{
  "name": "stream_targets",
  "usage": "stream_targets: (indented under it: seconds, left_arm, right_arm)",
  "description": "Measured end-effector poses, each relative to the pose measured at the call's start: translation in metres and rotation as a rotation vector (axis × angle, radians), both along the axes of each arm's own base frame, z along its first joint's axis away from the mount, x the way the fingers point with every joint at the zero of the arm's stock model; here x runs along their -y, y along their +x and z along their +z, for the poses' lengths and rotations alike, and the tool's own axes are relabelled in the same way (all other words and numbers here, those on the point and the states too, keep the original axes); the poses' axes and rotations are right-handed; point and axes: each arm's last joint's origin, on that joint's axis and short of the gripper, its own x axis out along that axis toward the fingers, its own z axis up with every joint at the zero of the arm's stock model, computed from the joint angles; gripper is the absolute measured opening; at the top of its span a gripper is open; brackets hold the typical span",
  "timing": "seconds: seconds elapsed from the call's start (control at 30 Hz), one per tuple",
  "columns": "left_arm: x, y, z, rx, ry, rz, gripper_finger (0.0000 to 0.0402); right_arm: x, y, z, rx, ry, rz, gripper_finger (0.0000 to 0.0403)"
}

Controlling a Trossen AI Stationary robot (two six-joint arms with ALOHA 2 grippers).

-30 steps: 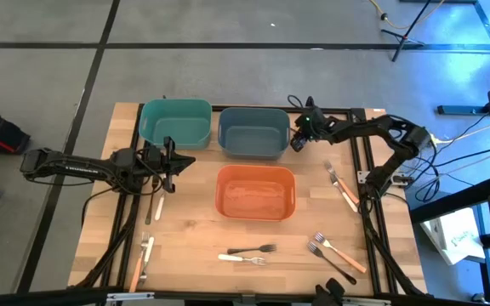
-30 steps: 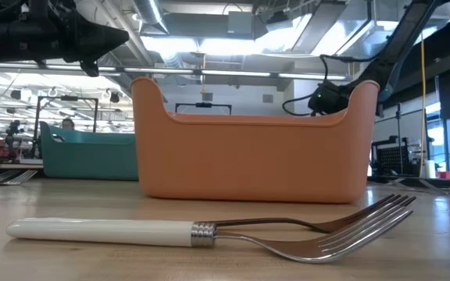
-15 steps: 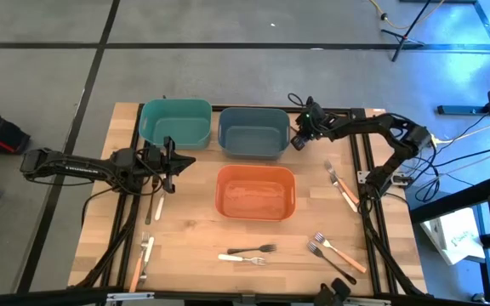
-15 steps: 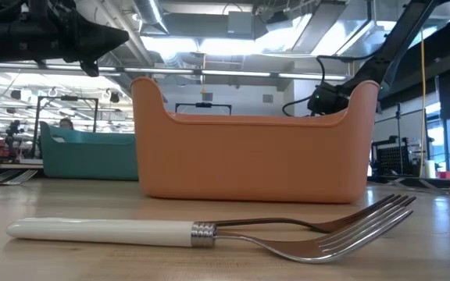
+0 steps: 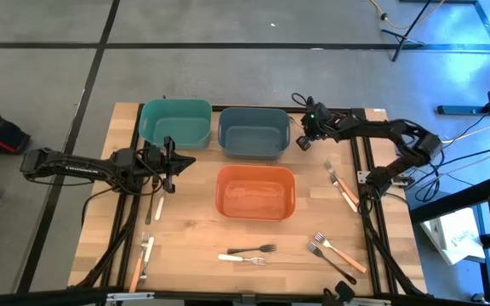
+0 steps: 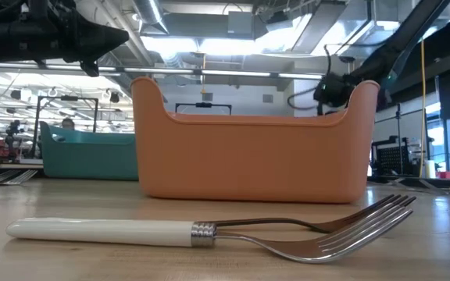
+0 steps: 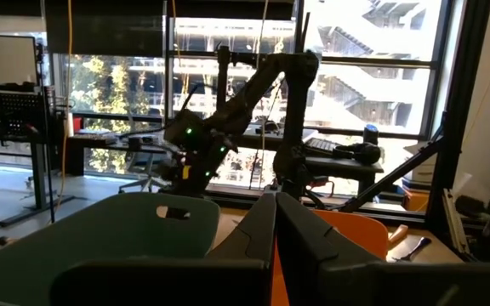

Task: Sort silverware by color (type)
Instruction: Put the black fork into the blue bin

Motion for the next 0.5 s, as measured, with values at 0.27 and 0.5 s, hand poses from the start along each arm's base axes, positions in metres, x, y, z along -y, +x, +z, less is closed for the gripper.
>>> stream_targets:
  seconds: [0.27,0.5]
  left_arm:
    - [0.000,0.000,0.000,0.000,0.000,-0.006,0.0006]
    - [0.000,0.000,0.000,0.000,0.002,-0.014,0.0006]
  right_arm:
    - [-0.019,-0.009,0.040,0.072,-0.064,0.020,0.0000]
    - [-0.034,-0.016,0.047,0.091,0.033,0.038,0.0000]
